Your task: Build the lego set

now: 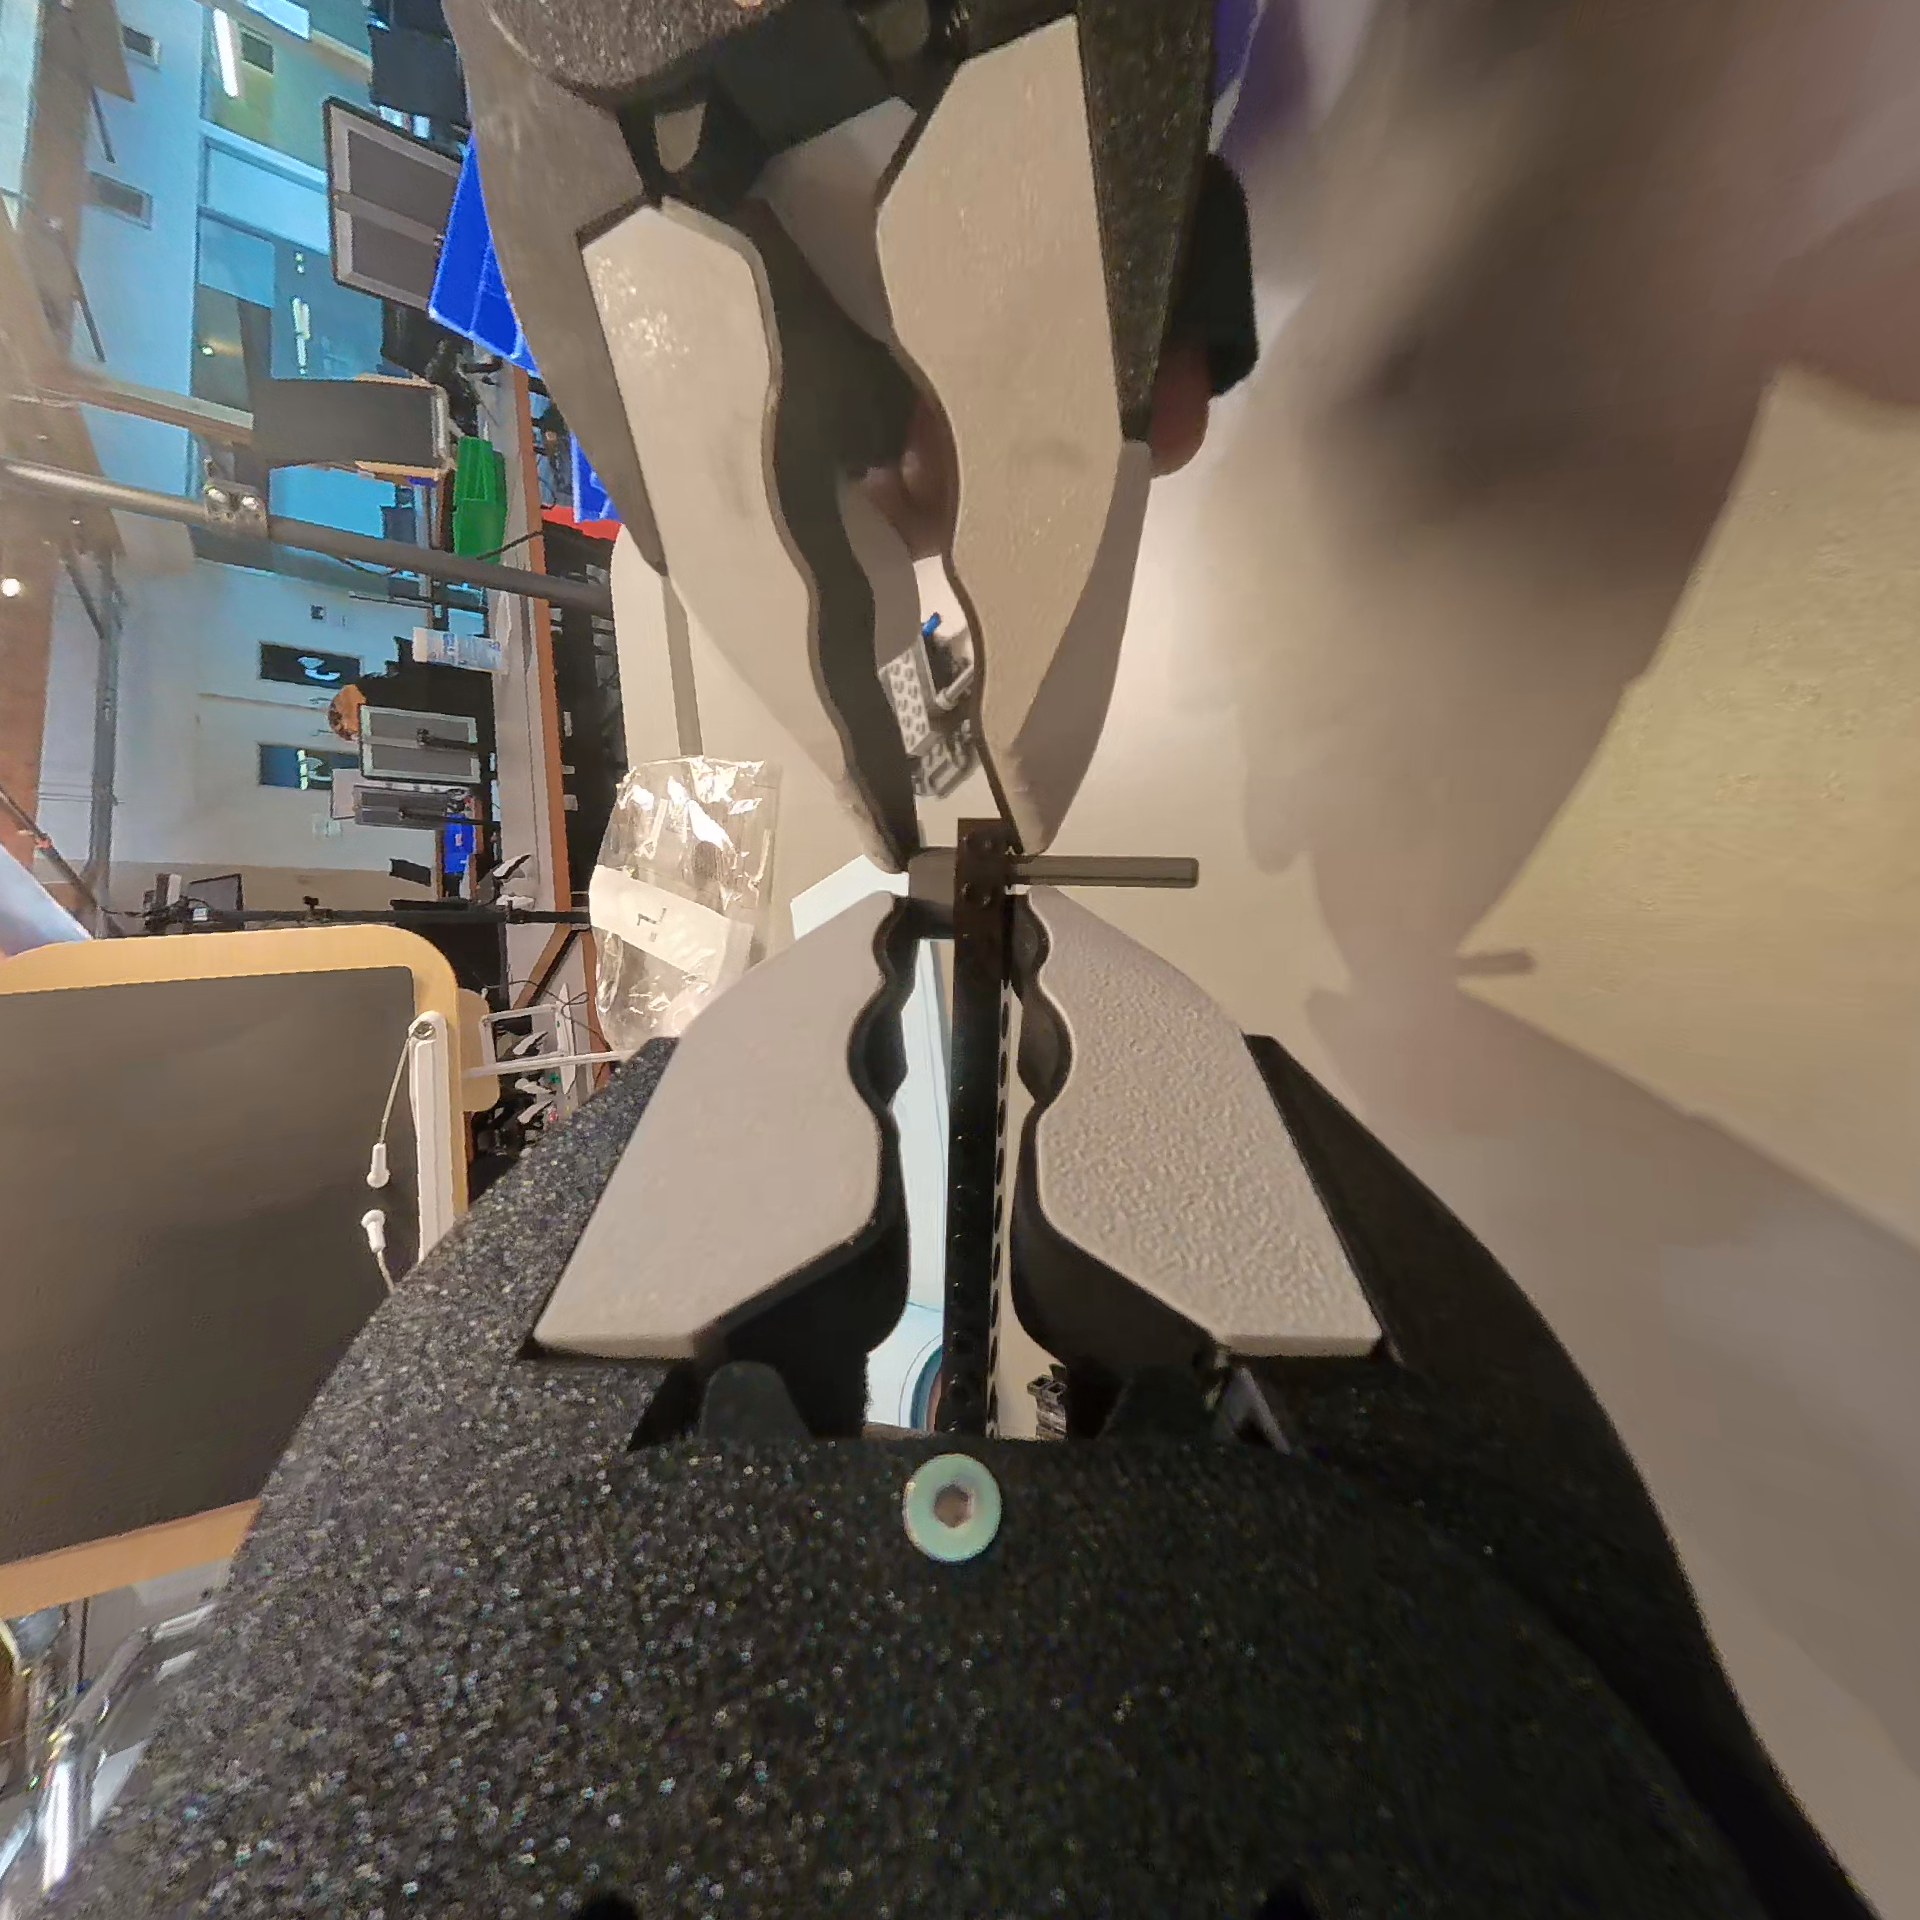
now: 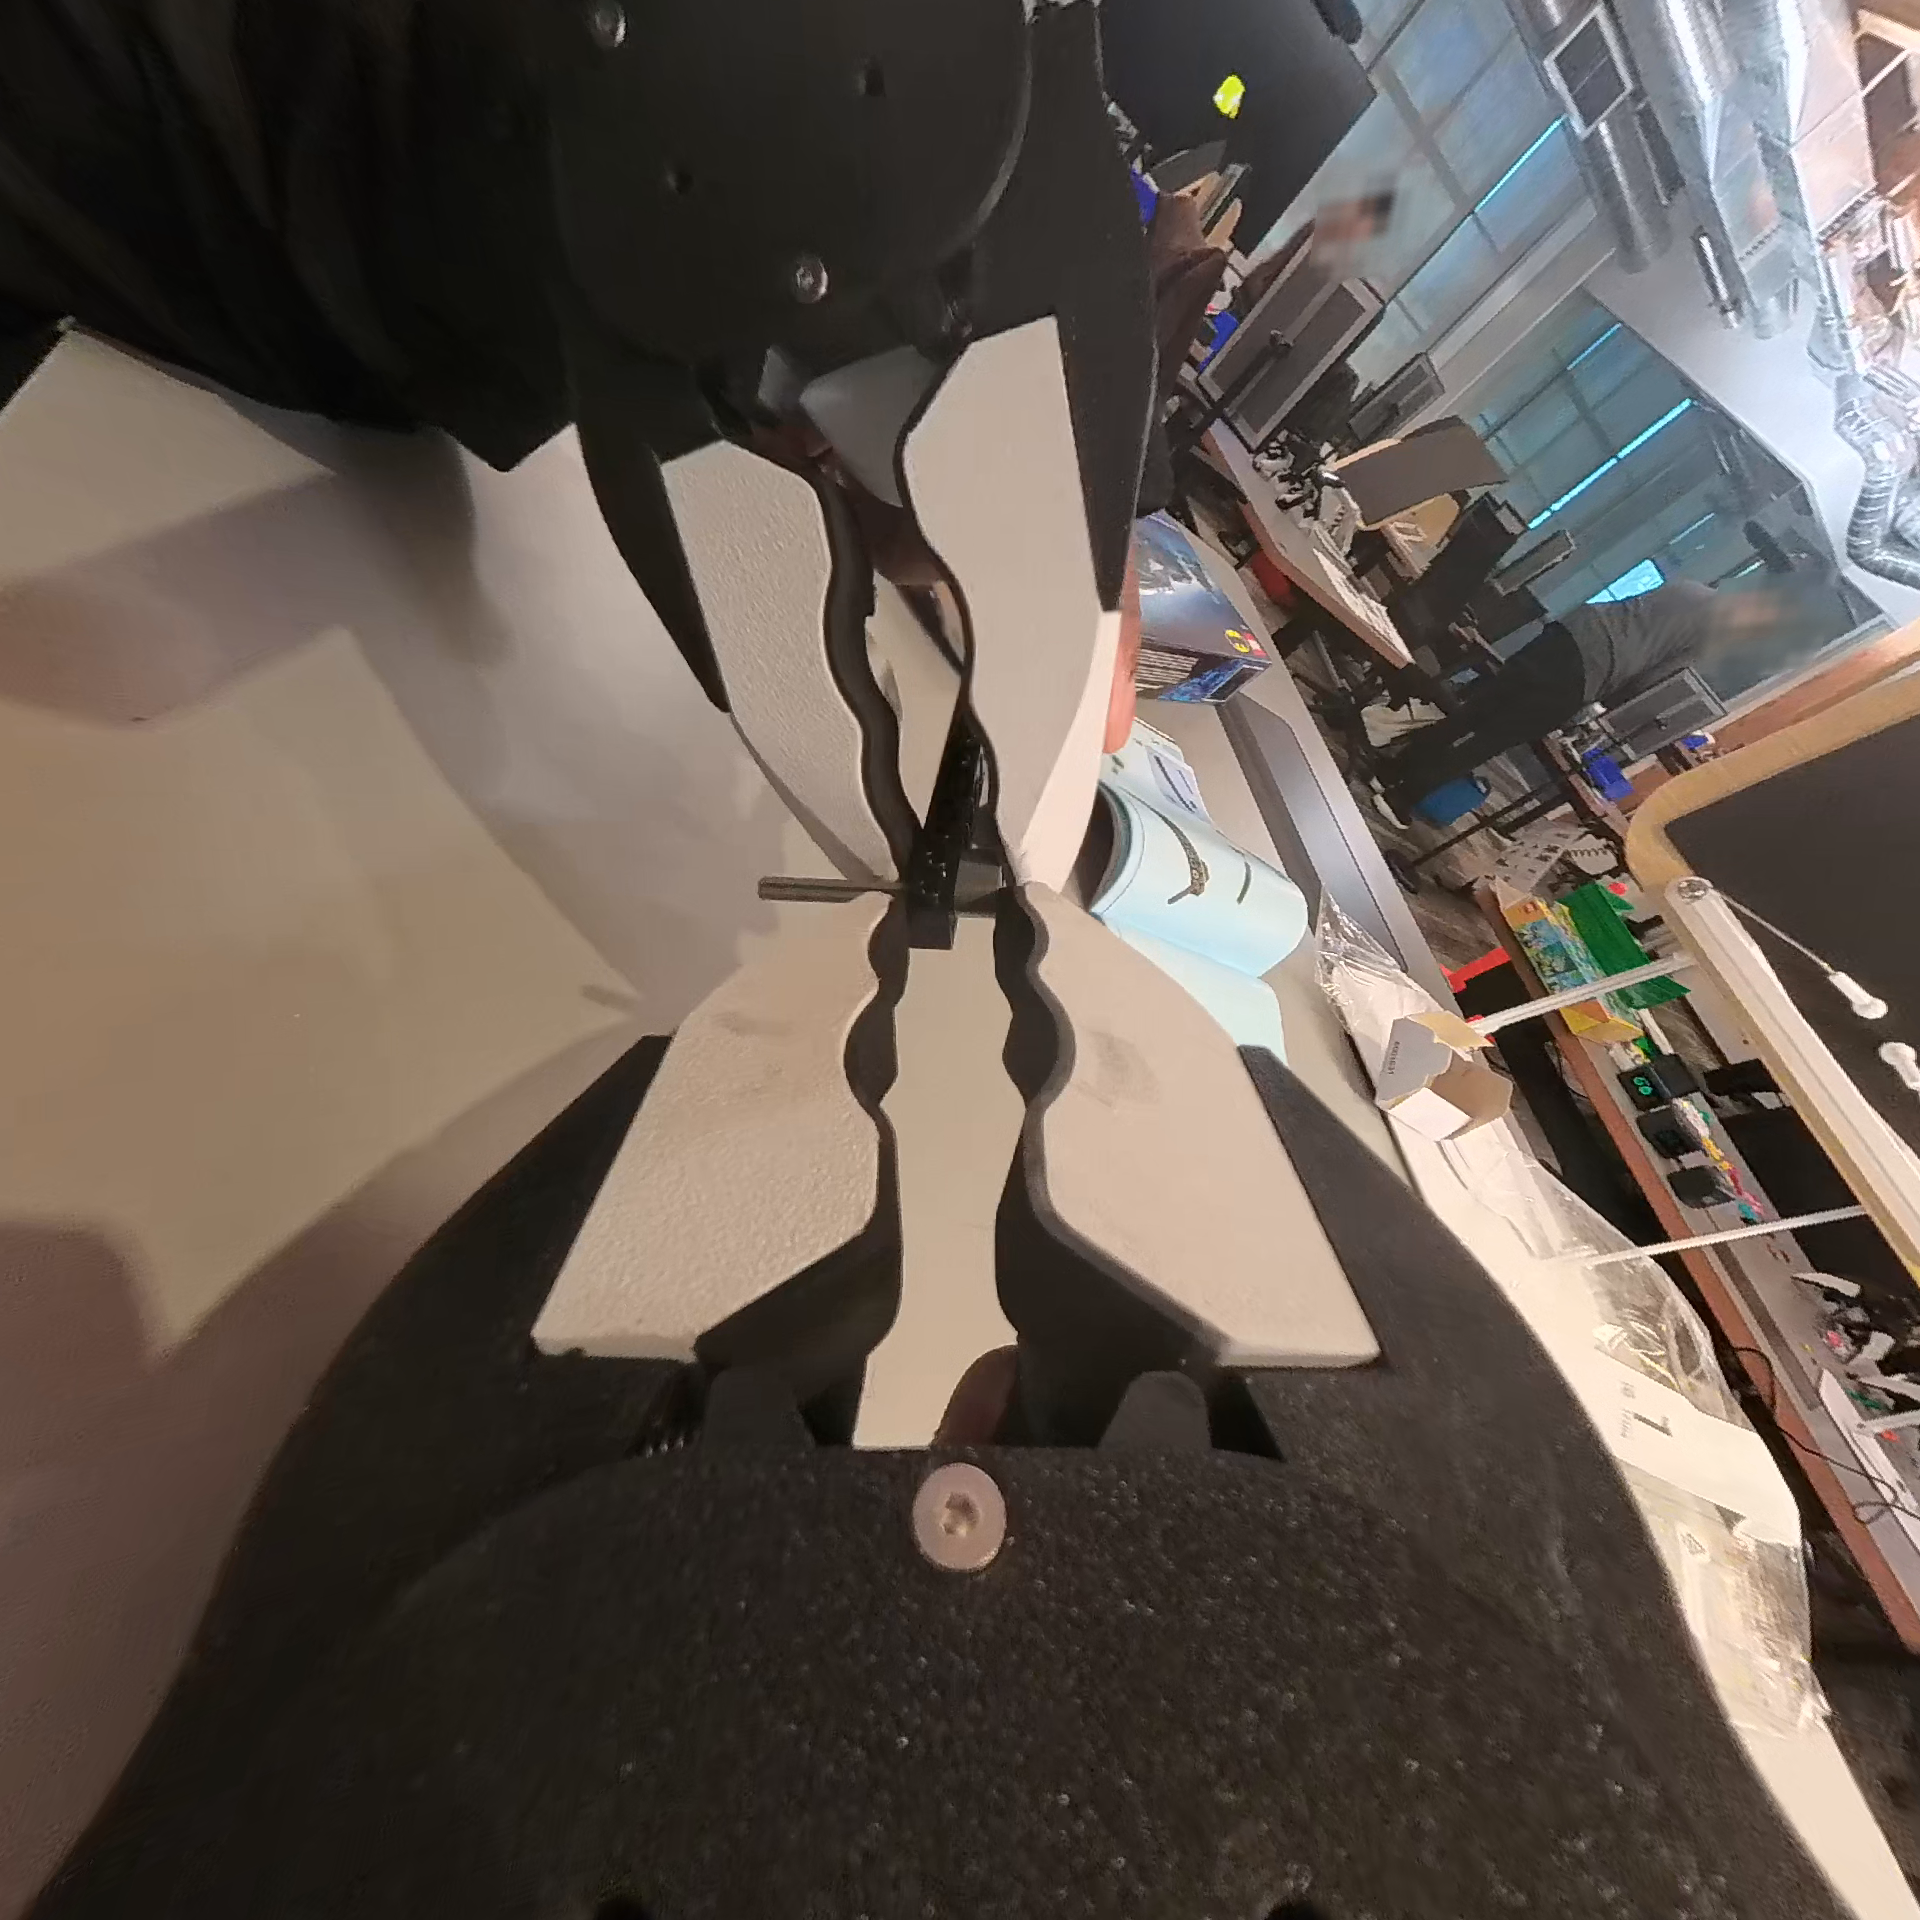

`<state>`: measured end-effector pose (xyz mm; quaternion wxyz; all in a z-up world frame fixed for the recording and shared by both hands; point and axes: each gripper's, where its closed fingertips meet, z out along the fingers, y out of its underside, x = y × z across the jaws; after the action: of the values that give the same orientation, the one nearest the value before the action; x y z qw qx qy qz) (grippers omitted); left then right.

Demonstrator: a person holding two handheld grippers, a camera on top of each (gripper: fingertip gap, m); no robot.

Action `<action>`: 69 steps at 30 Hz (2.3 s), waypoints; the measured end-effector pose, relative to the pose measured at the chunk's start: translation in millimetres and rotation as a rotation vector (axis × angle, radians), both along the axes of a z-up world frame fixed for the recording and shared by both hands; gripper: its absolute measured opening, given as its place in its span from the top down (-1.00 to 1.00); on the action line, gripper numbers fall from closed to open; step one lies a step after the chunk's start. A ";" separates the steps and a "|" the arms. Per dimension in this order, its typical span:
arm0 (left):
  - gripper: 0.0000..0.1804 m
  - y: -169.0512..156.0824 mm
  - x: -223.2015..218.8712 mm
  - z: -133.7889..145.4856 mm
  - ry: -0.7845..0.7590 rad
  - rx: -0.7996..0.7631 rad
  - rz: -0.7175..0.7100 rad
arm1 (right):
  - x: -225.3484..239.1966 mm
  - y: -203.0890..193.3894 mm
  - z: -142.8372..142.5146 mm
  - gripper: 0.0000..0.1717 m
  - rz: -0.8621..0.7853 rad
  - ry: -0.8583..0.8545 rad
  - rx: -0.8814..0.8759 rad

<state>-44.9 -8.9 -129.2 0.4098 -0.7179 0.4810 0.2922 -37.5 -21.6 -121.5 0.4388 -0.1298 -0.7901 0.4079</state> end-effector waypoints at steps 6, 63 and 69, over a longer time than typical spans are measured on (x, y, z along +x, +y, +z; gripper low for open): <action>0.80 4.3 -2.4 -0.5 -0.028 0.015 0.029 | -2.2 5.2 0.0 0.81 -0.023 0.009 0.012; 0.57 -11.2 -145.4 61.0 -1.067 0.547 0.438 | -45.6 149.3 -42.8 0.78 -0.923 -0.295 -0.321; 0.64 -4.5 -134.0 51.6 -1.065 0.467 0.428 | -43.1 165.2 -39.3 0.78 -0.977 -0.274 -0.366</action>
<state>-178.9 -13.4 -77.7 0.6720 -0.7372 -0.0210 0.0671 -80.6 143.7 -160.8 0.4404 -0.6088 -0.6035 0.2667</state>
